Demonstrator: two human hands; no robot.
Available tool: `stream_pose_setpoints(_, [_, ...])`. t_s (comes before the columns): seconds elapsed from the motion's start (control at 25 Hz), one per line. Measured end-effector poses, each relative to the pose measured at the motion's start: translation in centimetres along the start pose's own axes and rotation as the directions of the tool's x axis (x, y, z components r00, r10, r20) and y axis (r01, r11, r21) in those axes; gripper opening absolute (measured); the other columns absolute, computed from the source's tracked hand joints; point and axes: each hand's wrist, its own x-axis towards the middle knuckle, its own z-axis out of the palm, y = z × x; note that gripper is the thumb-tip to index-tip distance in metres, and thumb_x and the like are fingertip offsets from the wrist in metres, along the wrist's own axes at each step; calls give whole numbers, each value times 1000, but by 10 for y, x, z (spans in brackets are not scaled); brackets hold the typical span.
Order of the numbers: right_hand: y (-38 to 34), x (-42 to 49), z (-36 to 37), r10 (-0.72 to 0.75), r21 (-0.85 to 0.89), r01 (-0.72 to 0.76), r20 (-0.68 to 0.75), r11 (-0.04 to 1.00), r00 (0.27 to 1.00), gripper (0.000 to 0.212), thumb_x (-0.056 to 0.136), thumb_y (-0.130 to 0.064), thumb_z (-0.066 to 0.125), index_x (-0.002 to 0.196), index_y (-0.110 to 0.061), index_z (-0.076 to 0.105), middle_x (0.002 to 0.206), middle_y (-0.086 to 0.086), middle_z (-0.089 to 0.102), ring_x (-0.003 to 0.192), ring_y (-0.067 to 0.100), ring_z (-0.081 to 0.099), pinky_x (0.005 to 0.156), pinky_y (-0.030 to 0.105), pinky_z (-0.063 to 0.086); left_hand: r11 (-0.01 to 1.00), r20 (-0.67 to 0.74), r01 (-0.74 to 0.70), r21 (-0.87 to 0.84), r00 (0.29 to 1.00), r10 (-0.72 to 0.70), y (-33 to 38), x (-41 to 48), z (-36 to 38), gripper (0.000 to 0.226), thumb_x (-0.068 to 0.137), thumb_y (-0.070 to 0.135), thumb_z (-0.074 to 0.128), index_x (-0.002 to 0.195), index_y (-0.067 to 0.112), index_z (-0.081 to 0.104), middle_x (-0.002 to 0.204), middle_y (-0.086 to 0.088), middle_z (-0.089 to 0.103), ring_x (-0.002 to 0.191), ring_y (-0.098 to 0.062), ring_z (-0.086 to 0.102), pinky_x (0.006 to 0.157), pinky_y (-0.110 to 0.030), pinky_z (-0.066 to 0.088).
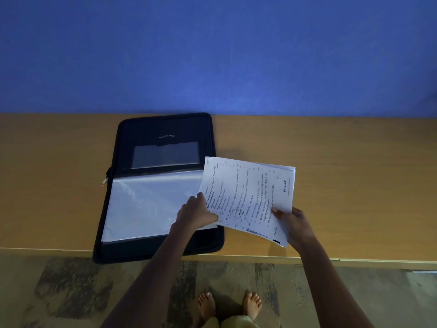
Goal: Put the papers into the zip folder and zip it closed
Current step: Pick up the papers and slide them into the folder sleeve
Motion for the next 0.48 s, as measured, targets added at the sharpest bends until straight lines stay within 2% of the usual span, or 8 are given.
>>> stream_pose_setpoints(0.04, [4,-1,-4,22,7,-22,15,1000,1000,17,90,-3,61,105,0,66,107,21,70,88,35,68,79,52,56,1000,-10,21,-9,1000,-21,-1,0,-2,57,79,39,67,122,14,41,115,-5,57,101,-26,59,75,-33,49])
stream_pose_setpoints(0.12, [13,-3,-9,68,31,-69,17,997,998,19,89,-3,61,107,1,65,109,23,70,93,40,66,85,57,53,996,-119,79,26,990,-76,-1,0,-5,49,85,40,62,120,14,40,111,-5,60,98,-26,61,69,-32,44])
stream_pose_setpoints(0.24, [25,-6,-16,94,63,-95,15,993,995,19,89,-3,61,107,0,66,108,22,71,92,40,67,85,58,52,985,-214,140,99,970,-117,1,10,-6,48,86,43,62,117,13,41,104,-5,62,93,-26,63,65,-32,44])
stream_pose_setpoints(0.32, [31,-10,-18,94,97,-98,44,990,995,28,83,-8,69,109,1,65,107,21,72,89,38,69,82,56,54,982,-235,149,116,965,-119,0,23,-2,40,85,36,62,112,12,45,102,-6,64,91,-27,64,66,-32,45])
stream_pose_setpoints(0.4, [37,-12,-19,104,131,-112,66,985,992,45,68,-15,82,107,2,66,104,21,72,88,38,69,78,55,56,983,-257,132,130,962,-96,1,37,0,27,85,25,59,106,10,51,101,-8,65,91,-28,63,67,-33,44])
stream_pose_setpoints(0.48, [43,-10,-20,103,151,-113,68,982,992,40,71,-12,79,105,2,66,104,21,72,90,39,69,78,55,56,981,-290,102,163,956,-51,2,48,-2,20,86,19,55,103,8,55,101,-10,66,92,-30,63,70,-34,46])
